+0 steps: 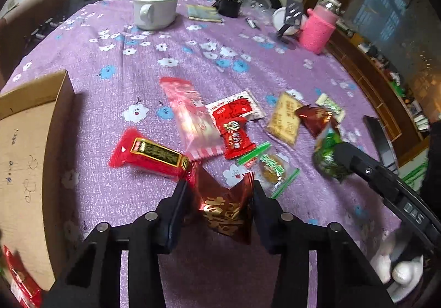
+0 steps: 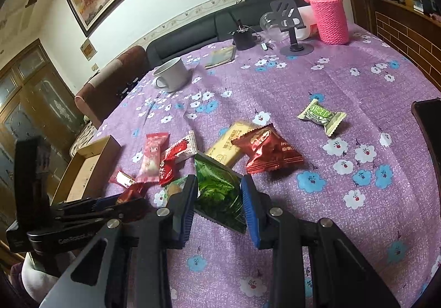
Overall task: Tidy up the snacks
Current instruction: 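Carry both snacks over the cardboard box and open the left tool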
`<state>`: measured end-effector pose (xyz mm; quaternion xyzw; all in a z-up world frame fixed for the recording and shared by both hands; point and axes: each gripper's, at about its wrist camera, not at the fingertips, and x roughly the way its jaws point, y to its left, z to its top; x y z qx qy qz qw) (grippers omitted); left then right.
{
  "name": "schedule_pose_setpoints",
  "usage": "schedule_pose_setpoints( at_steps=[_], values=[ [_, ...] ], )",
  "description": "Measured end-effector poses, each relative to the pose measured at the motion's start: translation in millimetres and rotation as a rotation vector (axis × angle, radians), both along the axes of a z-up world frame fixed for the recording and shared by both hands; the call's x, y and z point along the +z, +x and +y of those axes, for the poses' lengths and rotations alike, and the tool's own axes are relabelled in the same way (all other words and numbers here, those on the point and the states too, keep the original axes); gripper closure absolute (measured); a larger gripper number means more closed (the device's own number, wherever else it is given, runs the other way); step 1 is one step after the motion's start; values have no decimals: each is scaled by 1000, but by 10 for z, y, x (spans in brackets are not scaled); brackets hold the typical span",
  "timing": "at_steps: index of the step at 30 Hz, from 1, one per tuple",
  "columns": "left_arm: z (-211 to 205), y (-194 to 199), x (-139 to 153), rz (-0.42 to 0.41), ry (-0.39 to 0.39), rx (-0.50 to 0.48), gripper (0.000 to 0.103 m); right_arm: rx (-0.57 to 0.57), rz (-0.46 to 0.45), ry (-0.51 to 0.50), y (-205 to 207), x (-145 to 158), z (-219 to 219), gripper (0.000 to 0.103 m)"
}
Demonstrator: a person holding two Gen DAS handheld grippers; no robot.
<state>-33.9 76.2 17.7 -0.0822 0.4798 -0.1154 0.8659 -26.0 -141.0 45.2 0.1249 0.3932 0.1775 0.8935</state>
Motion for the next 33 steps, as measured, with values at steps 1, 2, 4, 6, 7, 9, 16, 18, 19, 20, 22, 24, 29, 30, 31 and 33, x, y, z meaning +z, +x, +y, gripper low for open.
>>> schedule_pose_setpoints(
  at_steps=[1,2,4,6,7,9,16,18,19,20,22,24,29,30,31,33],
  values=[
    [3,-20,24,-10,3,0,59,1,-1,-1,0,0,-3,72],
    [13,-62,62,-23,2,-1,60,0,-4,-4,-4,5,-3,72],
    [37,-124,131,-38,-10,-1,62,-4,-17,-6,-17,20,-1,72],
    [111,-211,187,-48,-42,4,64,-12,-33,-7,-36,37,-8,72],
    [159,-260,211,-52,-61,6,65,-16,-40,-2,-45,43,-17,72],
    [250,-343,264,-65,-94,13,65,-23,-51,5,-57,58,-37,72],
    [651,-674,416,-117,-176,79,65,-34,-60,0,-65,48,-30,72],
    [783,-769,462,-135,-197,102,65,-34,-65,-7,-72,38,-19,72],
    [838,-798,481,-142,-205,111,65,-35,-68,-13,-74,31,-12,72],
    [922,-851,512,-153,-215,127,65,-36,-70,-19,-83,27,0,72],
    [1063,-926,557,-169,-225,149,65,-35,-79,-30,-96,21,28,72],
    [1226,-1008,599,-188,-223,182,65,-35,-88,-44,-117,46,63,73],
    [1627,-1207,622,-213,-207,252,64,70,-43,73,-251,212,241,90],
    [1703,-1238,597,-212,-210,266,64,92,-47,62,-281,258,335,90],
    [1781,-1268,561,-208,-218,280,64,118,-54,38,-299,302,446,90],
    [1879,-1321,493,-199,-235,298,64,147,-59,9,-292,336,560,90]
  ],
)
